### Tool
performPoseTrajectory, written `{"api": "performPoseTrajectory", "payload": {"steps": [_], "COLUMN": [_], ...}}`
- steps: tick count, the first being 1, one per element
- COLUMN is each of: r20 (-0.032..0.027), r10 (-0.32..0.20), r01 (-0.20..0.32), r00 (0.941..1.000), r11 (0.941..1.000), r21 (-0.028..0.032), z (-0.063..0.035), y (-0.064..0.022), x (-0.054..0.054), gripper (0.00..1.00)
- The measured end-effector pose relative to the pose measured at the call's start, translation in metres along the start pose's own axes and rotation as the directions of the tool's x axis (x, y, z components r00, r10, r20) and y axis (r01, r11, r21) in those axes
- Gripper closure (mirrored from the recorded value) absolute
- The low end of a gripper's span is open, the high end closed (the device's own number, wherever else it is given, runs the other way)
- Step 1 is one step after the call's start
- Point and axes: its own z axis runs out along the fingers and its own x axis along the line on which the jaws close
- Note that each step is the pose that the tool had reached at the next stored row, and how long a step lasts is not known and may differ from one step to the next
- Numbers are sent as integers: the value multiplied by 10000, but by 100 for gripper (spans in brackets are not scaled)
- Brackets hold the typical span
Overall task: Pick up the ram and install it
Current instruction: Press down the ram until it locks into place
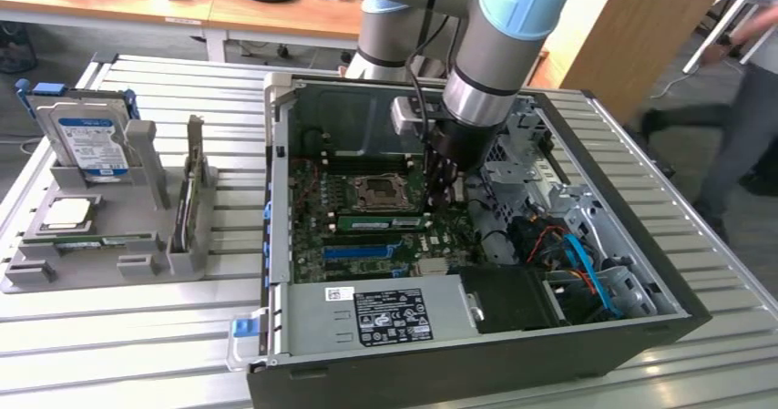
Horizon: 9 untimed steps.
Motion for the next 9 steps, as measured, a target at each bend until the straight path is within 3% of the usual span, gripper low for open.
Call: {"api": "performPoseTrajectory", "payload": {"steps": [3,9], "r20": [-2,-1], "r10": [-1,0], "r01": [1,0], "r00": [10000,10000], "r11": [10000,10000], "r21": [0,8], "z": [-1,4], "y": [5,117], "x": [0,-18], "gripper": [89,89]}}
